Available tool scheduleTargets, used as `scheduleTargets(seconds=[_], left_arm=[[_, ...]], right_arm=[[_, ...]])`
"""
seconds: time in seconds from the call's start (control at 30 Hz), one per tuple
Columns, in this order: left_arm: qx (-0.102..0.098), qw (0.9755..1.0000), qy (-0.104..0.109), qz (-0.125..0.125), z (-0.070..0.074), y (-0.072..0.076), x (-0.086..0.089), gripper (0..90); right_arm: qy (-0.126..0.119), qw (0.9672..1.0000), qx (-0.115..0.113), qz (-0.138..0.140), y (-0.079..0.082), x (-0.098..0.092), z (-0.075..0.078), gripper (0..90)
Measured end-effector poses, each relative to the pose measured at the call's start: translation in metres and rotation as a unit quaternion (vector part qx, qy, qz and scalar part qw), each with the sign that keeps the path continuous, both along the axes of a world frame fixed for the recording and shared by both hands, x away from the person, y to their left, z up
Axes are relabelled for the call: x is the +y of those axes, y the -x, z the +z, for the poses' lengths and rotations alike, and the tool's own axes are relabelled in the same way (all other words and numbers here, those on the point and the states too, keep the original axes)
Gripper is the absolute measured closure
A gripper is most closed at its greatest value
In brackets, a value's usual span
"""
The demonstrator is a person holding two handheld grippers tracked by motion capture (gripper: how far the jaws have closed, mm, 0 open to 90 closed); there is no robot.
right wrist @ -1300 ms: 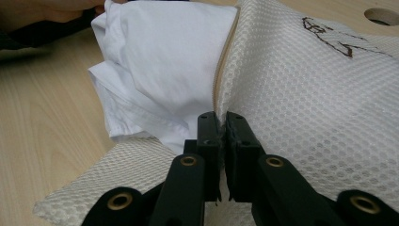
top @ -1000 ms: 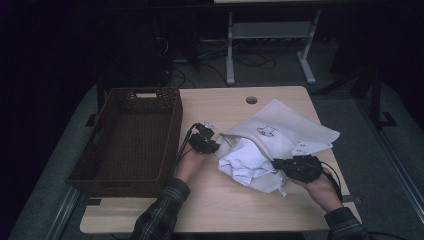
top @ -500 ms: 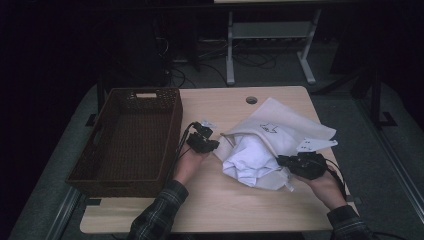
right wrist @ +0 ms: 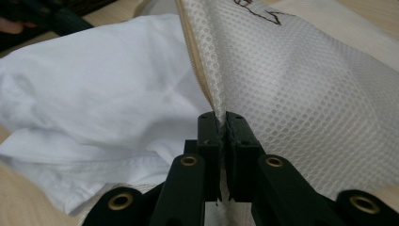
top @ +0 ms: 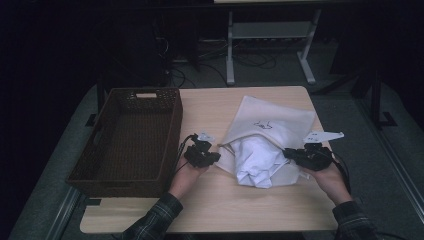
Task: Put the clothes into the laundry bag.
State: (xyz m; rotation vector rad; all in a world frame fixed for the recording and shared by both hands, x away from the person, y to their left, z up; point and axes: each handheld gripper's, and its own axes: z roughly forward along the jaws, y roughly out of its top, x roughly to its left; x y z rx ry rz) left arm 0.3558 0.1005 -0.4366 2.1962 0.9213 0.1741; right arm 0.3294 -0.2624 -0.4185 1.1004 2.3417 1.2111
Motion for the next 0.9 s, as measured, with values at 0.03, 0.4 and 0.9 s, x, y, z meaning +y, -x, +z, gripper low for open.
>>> scheduleTargets(seconds=[0.03, 0.4, 0.9], left_arm=[[-0.002, 1.0000, 0.001, -0.006, 0.000, 0.003, 0.000, 86.2], [-0.001, 0.9992, 0.023, -0.032, -0.005, 0.033, 0.000, 85.7], [0.003, 0.9968, 0.053, -0.059, -0.011, 0.051, 0.005, 85.8]], right_arm=[[0.001, 1.0000, 0.000, -0.002, -0.002, -0.001, -0.001, 84.7], [-0.003, 0.9997, -0.006, -0.022, -0.025, -0.004, -0.001, 84.6], [-0.007, 0.9995, 0.000, -0.030, -0.061, 0.000, -0.010, 83.3]])
